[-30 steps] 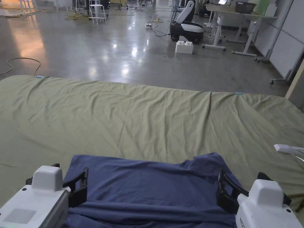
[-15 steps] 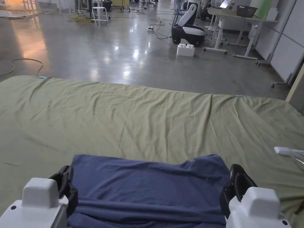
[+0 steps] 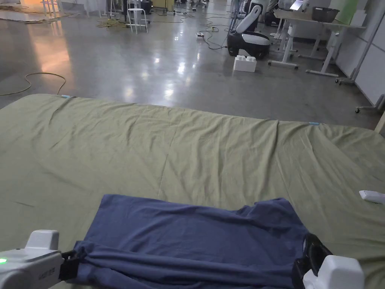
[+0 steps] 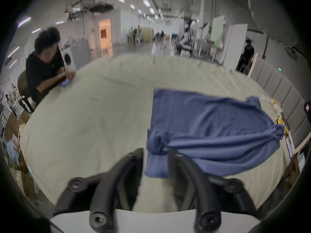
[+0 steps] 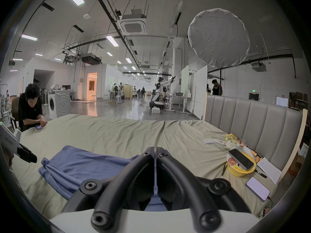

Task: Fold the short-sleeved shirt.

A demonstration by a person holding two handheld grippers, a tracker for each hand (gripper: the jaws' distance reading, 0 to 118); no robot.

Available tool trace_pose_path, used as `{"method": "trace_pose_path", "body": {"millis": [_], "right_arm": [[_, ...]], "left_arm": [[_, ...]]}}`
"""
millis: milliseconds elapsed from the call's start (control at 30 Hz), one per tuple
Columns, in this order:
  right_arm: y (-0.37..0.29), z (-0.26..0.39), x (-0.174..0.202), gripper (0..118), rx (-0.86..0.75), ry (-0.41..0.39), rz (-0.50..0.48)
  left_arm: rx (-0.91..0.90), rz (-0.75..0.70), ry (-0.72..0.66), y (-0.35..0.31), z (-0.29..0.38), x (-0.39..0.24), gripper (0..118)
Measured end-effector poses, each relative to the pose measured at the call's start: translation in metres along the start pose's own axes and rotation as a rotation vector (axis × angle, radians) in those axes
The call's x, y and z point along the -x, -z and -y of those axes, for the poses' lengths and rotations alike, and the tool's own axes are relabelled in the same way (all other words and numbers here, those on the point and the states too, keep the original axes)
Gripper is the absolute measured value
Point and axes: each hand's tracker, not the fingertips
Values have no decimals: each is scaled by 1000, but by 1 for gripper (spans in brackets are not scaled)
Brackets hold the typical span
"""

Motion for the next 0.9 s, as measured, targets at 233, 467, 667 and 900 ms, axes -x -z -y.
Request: {"method": "trace_pose_path", "body": {"millis": [233,467,667,900], "right_arm": [[3,12,-8,3,60,2,14],[3,21,-20,3,105,18,32],[7,30,-32,3,153,44,55],[30,43,-72,50,372,22,132]], "left_arm": [[239,-47,40,55,-6,1,71],[229,-48,40,45,-3,-2,55],[225,-5,58,42,1,-6,16],[137,14,81,20,-1,-18,7]]}}
